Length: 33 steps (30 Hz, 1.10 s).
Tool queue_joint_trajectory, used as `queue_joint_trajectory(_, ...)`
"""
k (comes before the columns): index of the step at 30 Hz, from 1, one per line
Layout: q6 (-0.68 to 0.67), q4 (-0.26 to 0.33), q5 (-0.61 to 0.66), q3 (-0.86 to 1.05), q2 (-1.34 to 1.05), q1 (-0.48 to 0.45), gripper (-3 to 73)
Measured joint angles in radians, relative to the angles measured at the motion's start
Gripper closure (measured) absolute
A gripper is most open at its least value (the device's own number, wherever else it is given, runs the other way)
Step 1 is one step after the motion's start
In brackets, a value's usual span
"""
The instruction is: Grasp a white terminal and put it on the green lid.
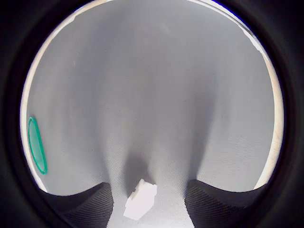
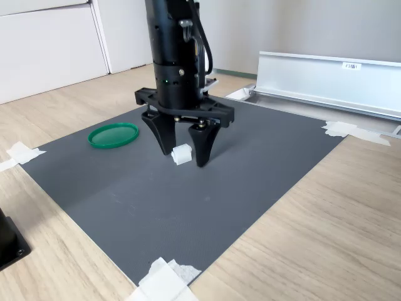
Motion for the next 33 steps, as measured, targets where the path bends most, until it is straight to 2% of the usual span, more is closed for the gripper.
queue_joint_trajectory(3, -0.006, -0.002, 0.000, 0.000, 0.002, 0.000, 8.4)
queue_joint_trajectory(6, -0.014, -0.011, -0.002, -0.001, 0.003, 0.000, 16.2)
queue_joint_trajectory(15, -0.017, 0.001, 0.011, -0.001, 0.007, 0.006, 59.5)
queue_joint_trajectory(21, -0.017, 0.007, 0.094, -0.029, -0.050, 0.128, 60.5)
queue_joint_trajectory(26, -0.014, 0.034, 0.141, -0.067, -0.120, 0.319, 60.5)
queue_joint_trajectory(33, 0.023, 0.038, 0.148, -0.069, -0.124, 0.567, 60.5)
